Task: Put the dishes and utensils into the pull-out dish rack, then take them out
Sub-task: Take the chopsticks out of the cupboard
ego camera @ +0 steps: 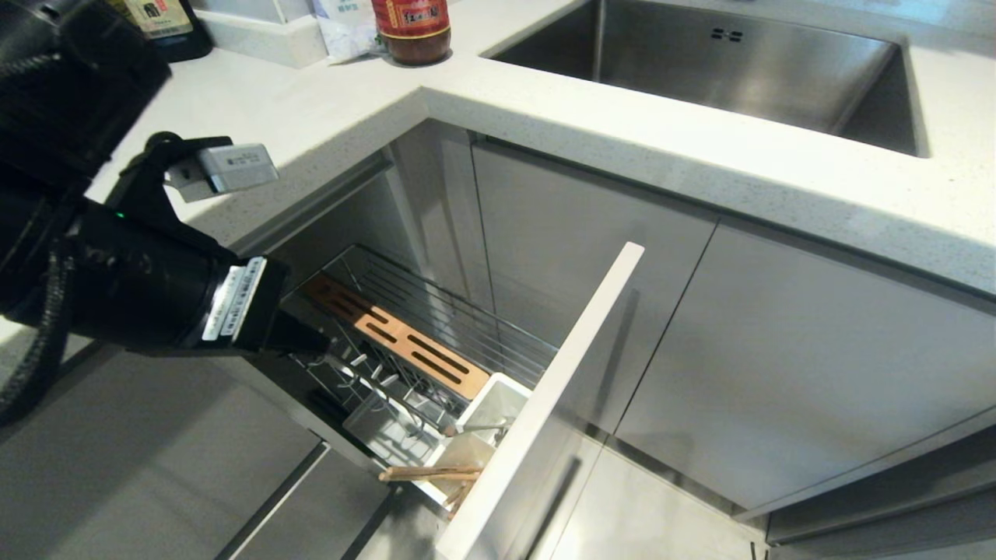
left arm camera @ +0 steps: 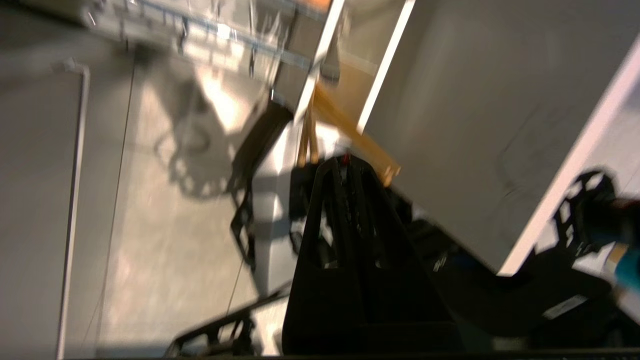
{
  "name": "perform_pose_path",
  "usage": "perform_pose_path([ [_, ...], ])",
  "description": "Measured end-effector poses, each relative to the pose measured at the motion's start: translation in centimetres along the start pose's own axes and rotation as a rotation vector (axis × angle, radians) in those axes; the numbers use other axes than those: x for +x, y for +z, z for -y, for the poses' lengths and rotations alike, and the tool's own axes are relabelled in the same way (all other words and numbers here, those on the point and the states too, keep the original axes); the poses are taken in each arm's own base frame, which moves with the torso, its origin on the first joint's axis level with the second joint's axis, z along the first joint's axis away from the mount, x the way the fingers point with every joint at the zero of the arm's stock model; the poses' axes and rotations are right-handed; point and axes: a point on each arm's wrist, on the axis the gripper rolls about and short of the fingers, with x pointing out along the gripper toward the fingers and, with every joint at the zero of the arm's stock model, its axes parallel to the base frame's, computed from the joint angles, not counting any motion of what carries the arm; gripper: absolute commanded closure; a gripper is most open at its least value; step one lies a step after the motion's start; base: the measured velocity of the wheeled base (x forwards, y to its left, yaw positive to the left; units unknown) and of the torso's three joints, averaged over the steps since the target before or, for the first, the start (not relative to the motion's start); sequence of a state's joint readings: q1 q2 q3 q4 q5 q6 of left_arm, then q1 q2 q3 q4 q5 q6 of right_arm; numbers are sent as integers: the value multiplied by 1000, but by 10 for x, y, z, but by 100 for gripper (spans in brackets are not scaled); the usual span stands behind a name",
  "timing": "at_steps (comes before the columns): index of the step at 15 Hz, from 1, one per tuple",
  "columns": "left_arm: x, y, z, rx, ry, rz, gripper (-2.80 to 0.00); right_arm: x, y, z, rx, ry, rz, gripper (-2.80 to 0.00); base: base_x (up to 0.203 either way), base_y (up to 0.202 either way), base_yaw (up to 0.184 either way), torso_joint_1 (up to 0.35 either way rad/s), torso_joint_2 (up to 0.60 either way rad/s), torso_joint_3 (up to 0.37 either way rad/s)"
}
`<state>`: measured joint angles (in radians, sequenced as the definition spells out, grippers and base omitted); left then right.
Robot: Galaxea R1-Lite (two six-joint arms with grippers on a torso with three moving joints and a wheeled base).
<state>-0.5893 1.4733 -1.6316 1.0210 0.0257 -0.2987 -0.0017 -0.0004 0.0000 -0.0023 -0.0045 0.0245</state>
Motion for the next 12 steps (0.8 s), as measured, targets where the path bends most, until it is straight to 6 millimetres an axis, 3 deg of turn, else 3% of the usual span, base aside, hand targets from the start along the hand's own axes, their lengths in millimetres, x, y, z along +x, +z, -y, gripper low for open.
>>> perform_pose_path([
  [1, 7, -1, 2, 11, 9, -54, 0, 0, 0, 0, 0, 0, 0, 0, 0, 0, 0, 0, 0, 0],
  [2, 14, -2, 4, 21, 19, -102, -280, 0, 0, 0, 0, 0, 0, 0, 0, 0, 0, 0, 0, 0],
  [12, 100, -2, 13, 100, 110, -471, -280, 0, 0, 0, 0, 0, 0, 0, 0, 0, 0, 0, 0, 0],
])
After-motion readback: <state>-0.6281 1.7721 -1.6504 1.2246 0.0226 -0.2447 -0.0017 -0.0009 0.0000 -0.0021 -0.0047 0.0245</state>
